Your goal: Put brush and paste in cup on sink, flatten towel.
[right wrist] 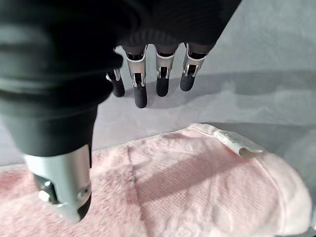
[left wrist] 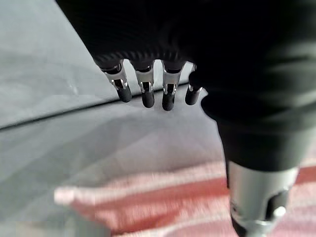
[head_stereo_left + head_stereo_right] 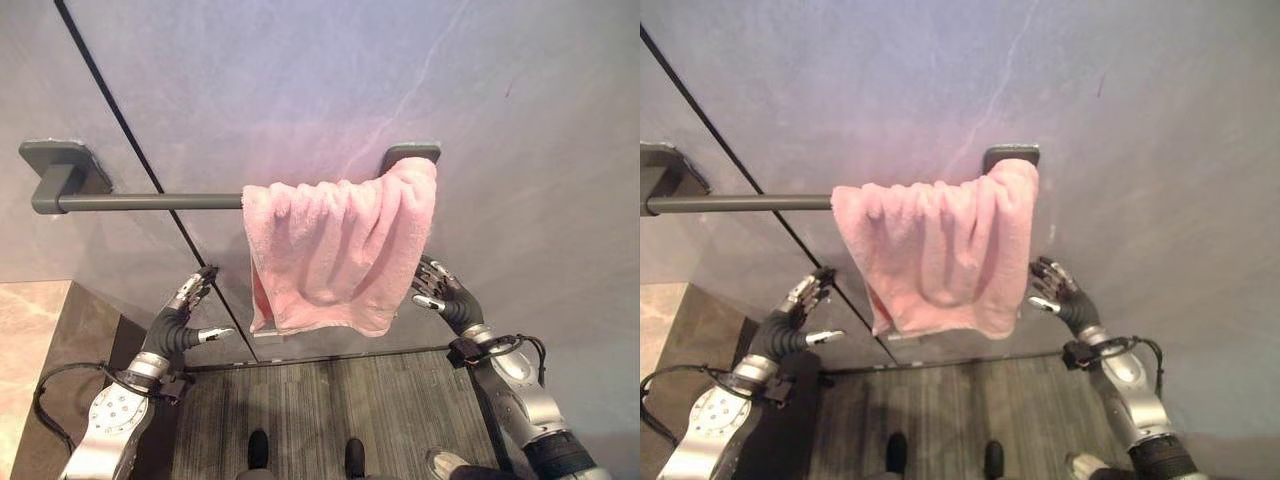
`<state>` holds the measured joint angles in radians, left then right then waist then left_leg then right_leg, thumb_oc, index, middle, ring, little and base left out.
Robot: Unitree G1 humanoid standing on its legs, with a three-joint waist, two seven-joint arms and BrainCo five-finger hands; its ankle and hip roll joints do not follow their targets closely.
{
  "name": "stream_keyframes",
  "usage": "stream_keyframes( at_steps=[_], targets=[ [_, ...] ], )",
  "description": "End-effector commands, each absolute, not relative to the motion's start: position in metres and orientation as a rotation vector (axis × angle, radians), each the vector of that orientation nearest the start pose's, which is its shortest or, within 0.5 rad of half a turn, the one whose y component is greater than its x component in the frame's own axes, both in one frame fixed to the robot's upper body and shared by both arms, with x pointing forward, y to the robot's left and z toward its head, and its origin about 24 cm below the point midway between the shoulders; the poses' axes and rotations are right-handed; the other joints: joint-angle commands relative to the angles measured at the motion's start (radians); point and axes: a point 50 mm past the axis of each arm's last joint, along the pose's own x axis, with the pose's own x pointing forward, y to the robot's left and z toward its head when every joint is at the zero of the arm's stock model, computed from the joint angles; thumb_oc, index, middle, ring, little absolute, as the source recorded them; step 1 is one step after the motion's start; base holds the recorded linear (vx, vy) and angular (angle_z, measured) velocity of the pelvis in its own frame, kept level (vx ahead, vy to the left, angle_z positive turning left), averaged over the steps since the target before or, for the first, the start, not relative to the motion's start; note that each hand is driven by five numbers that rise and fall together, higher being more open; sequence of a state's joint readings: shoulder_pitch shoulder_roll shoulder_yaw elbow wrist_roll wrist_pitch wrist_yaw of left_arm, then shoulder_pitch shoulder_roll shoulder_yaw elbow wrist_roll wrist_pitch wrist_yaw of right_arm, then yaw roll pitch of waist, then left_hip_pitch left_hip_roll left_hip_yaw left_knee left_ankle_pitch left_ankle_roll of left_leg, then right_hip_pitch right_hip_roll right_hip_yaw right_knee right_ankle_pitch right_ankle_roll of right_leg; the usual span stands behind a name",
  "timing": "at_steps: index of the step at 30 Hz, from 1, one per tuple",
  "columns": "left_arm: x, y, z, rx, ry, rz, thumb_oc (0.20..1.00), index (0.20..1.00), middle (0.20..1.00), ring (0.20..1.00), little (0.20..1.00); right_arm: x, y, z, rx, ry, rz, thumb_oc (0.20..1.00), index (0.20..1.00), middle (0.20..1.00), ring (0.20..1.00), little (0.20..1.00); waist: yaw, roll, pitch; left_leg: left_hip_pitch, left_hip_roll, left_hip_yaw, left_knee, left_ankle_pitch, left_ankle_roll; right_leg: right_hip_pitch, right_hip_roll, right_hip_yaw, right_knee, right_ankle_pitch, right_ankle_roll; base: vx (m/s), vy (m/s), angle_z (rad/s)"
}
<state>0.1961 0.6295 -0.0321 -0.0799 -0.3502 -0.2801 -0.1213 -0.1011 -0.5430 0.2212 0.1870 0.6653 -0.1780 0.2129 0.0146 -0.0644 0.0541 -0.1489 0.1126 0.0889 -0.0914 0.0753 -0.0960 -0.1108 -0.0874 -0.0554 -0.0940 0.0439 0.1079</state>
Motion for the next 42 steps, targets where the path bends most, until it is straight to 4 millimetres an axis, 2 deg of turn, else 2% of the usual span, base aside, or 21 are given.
stream_keyframes(
  at_steps=[1,7,11,17,23,27,28,29,30,31,32,33,42],
  targets=[
    [0.229,0.231,0.101,0.271,-0.263,-0.272,1.000,1.000,1.000,1.000,1.000,0.283,-0.202,0.085,0.145,-0.141,0.382,1.000,1.000,1.000,1.000,1.000,0.023,-0.017,-0.007,-0.009,0.046,-0.016,0.004,-0.010,-0.026,-0.075,-0.137,-0.090,0.007,0.072,0.092,-0.01,-0.013,0.08],
    [0.243,0.208,0.117,0.260,-0.349,-0.365,1.000,1.000,1.000,1.000,1.000,0.294,-0.187,0.103,0.154,-0.183,0.467,1.000,1.000,1.000,1.000,1.000,0.020,-0.018,0.008,-0.039,0.047,-0.023,0.004,-0.001,-0.031,-0.102,-0.135,-0.090,0.007,0.077,0.090,0.00,-0.014,0.05],
    [0.246,0.200,0.120,0.255,-0.368,-0.394,1.000,1.000,1.000,1.000,1.000,0.297,-0.180,0.107,0.162,-0.191,0.501,1.000,1.000,1.000,1.000,1.000,0.020,-0.019,0.009,-0.042,0.047,-0.023,0.004,-0.001,-0.031,-0.106,-0.134,-0.088,0.007,0.077,0.089,0.00,0.000,0.00],
    [0.248,0.189,0.126,0.250,-0.399,-0.441,1.000,1.000,1.000,1.000,1.000,0.302,-0.153,0.120,0.157,-0.224,0.619,1.000,1.000,1.000,1.000,1.000,0.021,-0.028,0.008,-0.042,0.048,-0.020,0.004,-0.005,-0.030,-0.111,-0.132,-0.080,0.007,0.076,0.088,0.00,0.000,0.00],
    [0.250,0.180,0.127,0.258,-0.405,-0.480,1.000,1.000,1.000,1.000,1.000,0.303,-0.146,0.122,0.137,-0.233,0.627,1.000,1.000,1.000,1.000,1.000,0.017,-0.036,0.009,-0.039,0.048,-0.019,0.004,-0.009,-0.028,-0.110,-0.131,-0.080,0.007,0.074,0.089,0.00,0.000,0.00],
    [0.253,0.172,0.127,0.257,-0.414,-0.486,1.000,1.000,1.000,1.000,1.000,0.302,-0.134,0.120,0.145,-0.234,0.642,1.000,1.000,1.000,1.000,1.000,0.014,-0.047,0.013,-0.047,0.048,-0.018,0.004,-0.009,-0.026,-0.120,-0.129,-0.074,0.007,0.077,0.090,0.00,0.000,0.00],
    [0.254,0.172,0.126,0.256,-0.411,-0.484,1.000,1.000,1.000,1.000,1.000,0.303,-0.132,0.121,0.144,-0.236,0.646,0.915,0.915,0.915,0.915,0.915,0.014,-0.048,0.014,-0.048,0.048,-0.018,0.004,-0.009,-0.026,-0.122,-0.128,-0.075,0.007,0.078,0.091,0.00,0.000,0.00],
    [0.254,0.171,0.125,0.251,-0.408,-0.485,1.000,1.000,1.000,1.000,1.000,0.302,-0.129,0.121,0.143,-0.237,0.652,0.705,0.705,0.705,0.705,0.705,0.014,-0.049,0.015,-0.049,0.048,-0.017,0.004,-0.009,-0.026,-0.124,-0.128,-0.074,0.007,0.079,0.091,0.00,0.000,0.00],
    [0.254,0.171,0.125,0.251,-0.408,-0.485,1.000,1.000,1.000,1.000,1.000,0.302,-0.129,0.121,0.143,-0.237,0.652,0.705,0.705,0.705,0.705,0.705,0.014,-0.049,0.015,-0.049,0.048,-0.017,0.004,-0.009,-0.026,-0.124,-0.128,-0.074,0.007,0.079,0.091,0.00,0.000,0.00],
    [0.255,0.170,0.125,0.245,-0.410,-0.481,0.464,0.464,0.464,0.464,0.464,0.303,-0.127,0.120,0.149,-0.237,0.642,0.457,0.457,0.457,0.457,0.457,0.013,-0.050,0.014,-0.052,0.049,-0.017,0.004,-0.008,-0.026,-0.127,-0.127,-0.073,0.007,0.080,0.091,0.00,0.000,0.00],
    [0.256,0.169,0.124,0.238,-0.405,-0.476,0.200,0.200,0.200,0.200,0.200,0.303,-0.125,0.119,0.167,-0.238,0.634,0.228,0.228,0.228,0.228,0.228,0.013,-0.051,0.014,-0.053,0.049,-0.017,0.004,-0.008,-0.025,-0.128,-0.127,-0.073,0.007,0.080,0.091,0.00,0.000,0.00],
    [0.256,0.169,0.124,0.234,-0.404,-0.468,0.200,0.200,0.200,0.200,0.200,0.304,-0.124,0.119,0.173,-0.240,0.624,0.200,0.200,0.200,0.200,0.200,0.012,-0.052,0.013,-0.054,0.049,-0.016,0.004,-0.008,-0.025,-0.130,-0.126,-0.072,0.007,0.080,0.091,0.00,0.000,0.00],
    [0.254,0.172,0.115,0.214,-0.373,-0.429,0.200,0.200,0.200,0.200,0.200,0.293,-0.120,0.113,0.266,-0.259,0.579,0.200,0.200,0.200,0.200,0.200,0.006,-0.061,0.001,-0.048,0.050,-0.015,0.004,-0.014,-0.023,-0.125,-0.123,-0.069,0.007,0.078,0.093,0.00,0.000,0.00]
  ],
)
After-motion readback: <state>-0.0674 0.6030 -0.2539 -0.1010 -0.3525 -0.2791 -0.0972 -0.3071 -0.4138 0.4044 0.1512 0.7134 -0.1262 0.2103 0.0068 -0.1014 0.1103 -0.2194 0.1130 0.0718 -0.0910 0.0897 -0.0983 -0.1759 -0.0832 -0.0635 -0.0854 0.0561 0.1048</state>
